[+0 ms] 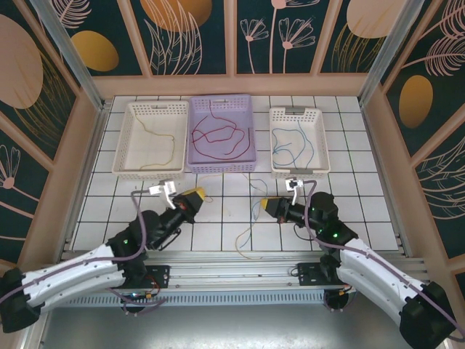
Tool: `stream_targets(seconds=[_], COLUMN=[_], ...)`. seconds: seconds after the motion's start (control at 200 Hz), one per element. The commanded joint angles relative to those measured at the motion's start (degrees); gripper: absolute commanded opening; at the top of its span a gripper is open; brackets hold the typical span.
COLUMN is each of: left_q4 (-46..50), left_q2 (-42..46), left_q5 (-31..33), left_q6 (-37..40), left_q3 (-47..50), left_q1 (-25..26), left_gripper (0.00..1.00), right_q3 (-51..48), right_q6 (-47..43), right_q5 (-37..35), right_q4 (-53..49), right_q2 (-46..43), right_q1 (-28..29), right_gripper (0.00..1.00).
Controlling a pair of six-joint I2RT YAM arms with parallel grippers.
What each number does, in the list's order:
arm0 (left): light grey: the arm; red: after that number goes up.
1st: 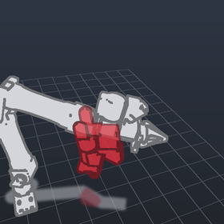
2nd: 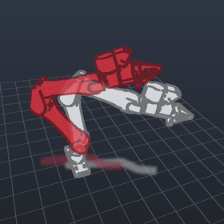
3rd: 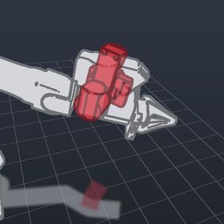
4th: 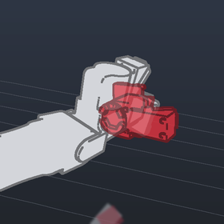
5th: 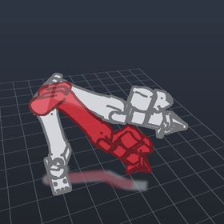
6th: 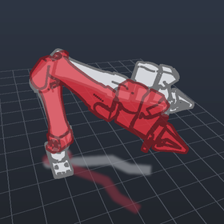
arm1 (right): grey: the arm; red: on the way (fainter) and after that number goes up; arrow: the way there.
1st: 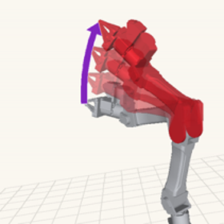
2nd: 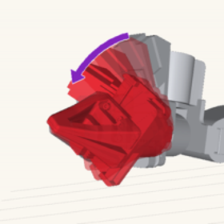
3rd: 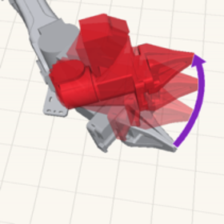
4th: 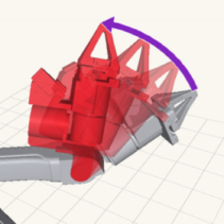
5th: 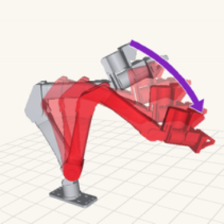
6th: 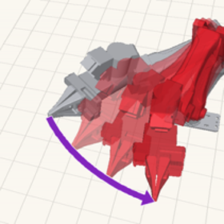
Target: Untangle the cables
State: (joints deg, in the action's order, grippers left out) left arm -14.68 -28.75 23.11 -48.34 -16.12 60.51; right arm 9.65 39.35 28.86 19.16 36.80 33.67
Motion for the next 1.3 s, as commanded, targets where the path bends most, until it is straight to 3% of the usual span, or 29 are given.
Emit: stream_targets(seconds=[0.0, 0.13, 0.265, 0.5, 0.686, 1.296], left_q4=[16.3, 27.0, 36.9, 48.9, 56.5, 66.4], left_q2=[5.8, 11.4, 12.9, 13.8, 14.0, 15.5], left_q5=[8.9, 13.9, 18.5, 25.1, 29.6, 38.1], left_q6=[-0.3, 0.7, 1.1, -0.4, -1.3, 2.0], left_q3=[-3.7, -9.0, -15.1, -23.8, -29.6, -43.2], left_q1=[0.1, 0.2, 0.2, 0.2, 0.2, 0.1], left_gripper=[0.00, 0.00, 0.00, 0.00, 0.00, 0.00], right_q3=[0.2, 1.1, 3.3, 7.3, 10.6, 18.9], right_q6=[-0.6, 0.4, 1.0, 1.3, -0.3, -4.3], right_q5=[-2.0, -7.6, -15.8, -19.5, -18.2, -10.9], right_q4=[-0.8, -5.7, -14.1, -24.9, -30.8, -39.4], right_q2=[-0.5, -1.0, -4.9, -12.7, -15.6, -13.9], right_q1=[-1.1, -2.0, -7.0, -15.7, -22.2, -39.0], right_gripper=[0.00, 0.00, 0.00, 0.00, 0.00, 0.00])
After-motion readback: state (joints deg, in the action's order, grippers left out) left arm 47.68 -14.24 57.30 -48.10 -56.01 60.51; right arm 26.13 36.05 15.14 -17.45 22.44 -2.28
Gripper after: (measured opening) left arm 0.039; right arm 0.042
